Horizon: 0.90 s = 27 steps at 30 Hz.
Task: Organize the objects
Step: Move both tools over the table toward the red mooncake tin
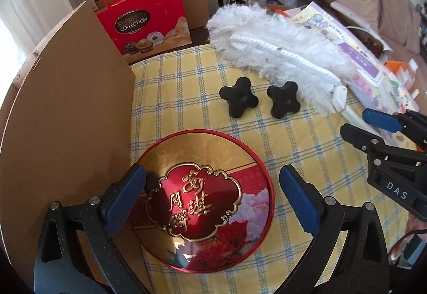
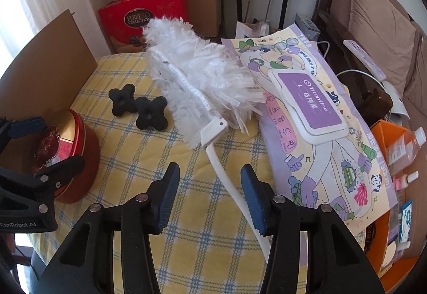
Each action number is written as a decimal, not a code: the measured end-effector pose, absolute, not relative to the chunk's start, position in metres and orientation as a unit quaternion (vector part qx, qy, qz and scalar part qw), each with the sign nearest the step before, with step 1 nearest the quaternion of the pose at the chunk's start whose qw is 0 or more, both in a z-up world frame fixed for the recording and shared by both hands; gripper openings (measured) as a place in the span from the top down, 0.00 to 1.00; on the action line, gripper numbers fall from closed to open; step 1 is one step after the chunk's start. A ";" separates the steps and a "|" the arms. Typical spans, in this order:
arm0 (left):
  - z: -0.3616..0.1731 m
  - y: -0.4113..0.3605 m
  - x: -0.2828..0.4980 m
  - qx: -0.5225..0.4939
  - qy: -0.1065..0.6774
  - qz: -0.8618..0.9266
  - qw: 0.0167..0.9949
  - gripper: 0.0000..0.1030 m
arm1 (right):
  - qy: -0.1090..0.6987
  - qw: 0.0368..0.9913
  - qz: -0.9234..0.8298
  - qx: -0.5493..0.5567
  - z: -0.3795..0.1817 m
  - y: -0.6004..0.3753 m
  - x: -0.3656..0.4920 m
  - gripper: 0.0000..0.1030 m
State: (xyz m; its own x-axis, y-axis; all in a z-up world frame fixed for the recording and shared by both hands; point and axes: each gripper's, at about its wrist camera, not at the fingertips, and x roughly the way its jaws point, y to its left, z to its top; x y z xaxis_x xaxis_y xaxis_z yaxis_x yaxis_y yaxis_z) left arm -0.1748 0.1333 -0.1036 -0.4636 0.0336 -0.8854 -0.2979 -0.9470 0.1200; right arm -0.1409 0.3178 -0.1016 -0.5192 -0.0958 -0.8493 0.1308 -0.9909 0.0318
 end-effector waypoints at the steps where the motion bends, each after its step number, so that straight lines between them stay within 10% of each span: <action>1: -0.105 0.134 -0.176 -0.509 0.135 0.845 0.095 0.03 | 0.018 0.065 -0.870 0.489 -0.104 0.318 -0.143 0.52; 13: -0.115 0.145 -0.177 -0.499 0.181 0.844 0.076 0.01 | 0.001 0.068 -0.859 0.508 -0.117 0.322 -0.149 0.82; 27: -0.089 0.152 -0.150 -0.485 0.094 0.850 0.181 0.02 | -0.032 0.081 -0.860 0.503 -0.101 0.327 -0.131 0.85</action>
